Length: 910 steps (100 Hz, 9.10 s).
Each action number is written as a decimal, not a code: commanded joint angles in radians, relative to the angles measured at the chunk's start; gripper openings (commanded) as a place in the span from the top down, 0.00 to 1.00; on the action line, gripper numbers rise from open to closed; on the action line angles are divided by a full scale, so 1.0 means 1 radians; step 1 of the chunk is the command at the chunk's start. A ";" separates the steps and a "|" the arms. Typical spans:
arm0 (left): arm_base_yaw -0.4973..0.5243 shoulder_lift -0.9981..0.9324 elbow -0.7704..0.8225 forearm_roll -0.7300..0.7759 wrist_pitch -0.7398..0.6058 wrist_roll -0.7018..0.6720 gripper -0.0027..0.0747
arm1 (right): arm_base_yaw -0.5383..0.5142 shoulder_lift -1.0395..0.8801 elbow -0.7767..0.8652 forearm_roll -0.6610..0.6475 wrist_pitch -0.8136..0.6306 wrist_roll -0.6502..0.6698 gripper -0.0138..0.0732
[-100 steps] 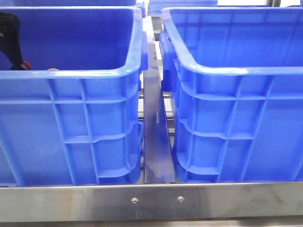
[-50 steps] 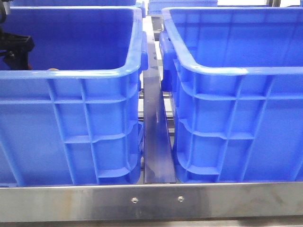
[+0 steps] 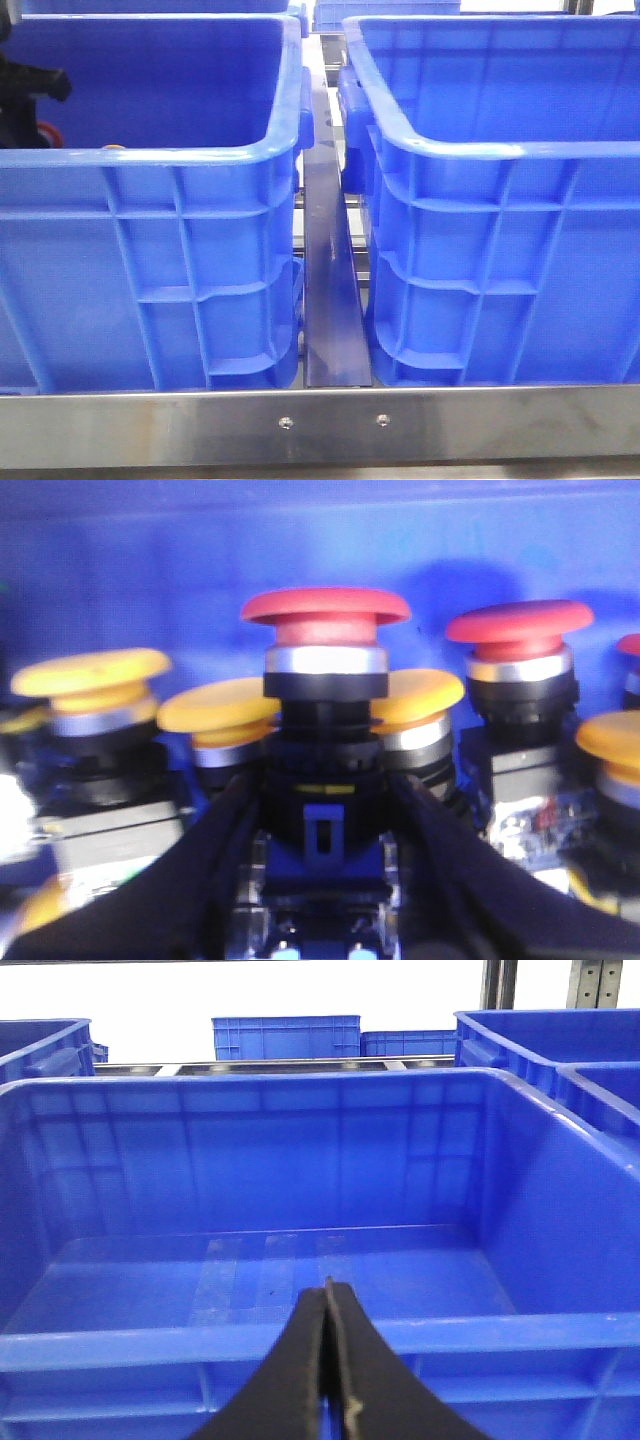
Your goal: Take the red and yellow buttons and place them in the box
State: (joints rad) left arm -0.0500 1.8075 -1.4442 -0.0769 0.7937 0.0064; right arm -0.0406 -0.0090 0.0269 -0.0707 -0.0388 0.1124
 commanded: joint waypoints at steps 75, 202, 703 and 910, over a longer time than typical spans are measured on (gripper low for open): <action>-0.365 -0.415 0.135 -0.495 -0.013 0.622 0.85 | -0.008 -0.027 -0.019 -0.010 -0.120 -0.001 0.92; -0.588 -0.410 0.135 -0.500 -0.042 0.662 0.85 | -0.005 0.718 -0.842 0.137 0.605 0.012 0.24; -0.272 -0.300 0.098 0.051 0.020 -0.246 0.19 | 0.111 1.344 -1.024 1.109 0.229 -1.222 0.26; -0.429 -0.398 0.084 -0.048 -0.105 0.025 0.78 | 0.111 1.346 -1.029 1.547 0.648 -1.200 0.26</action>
State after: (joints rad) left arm -0.4300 1.4824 -1.3272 -0.0798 0.7350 -0.0386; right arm 0.0761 1.3730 -0.9730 1.3394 0.4735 -1.0962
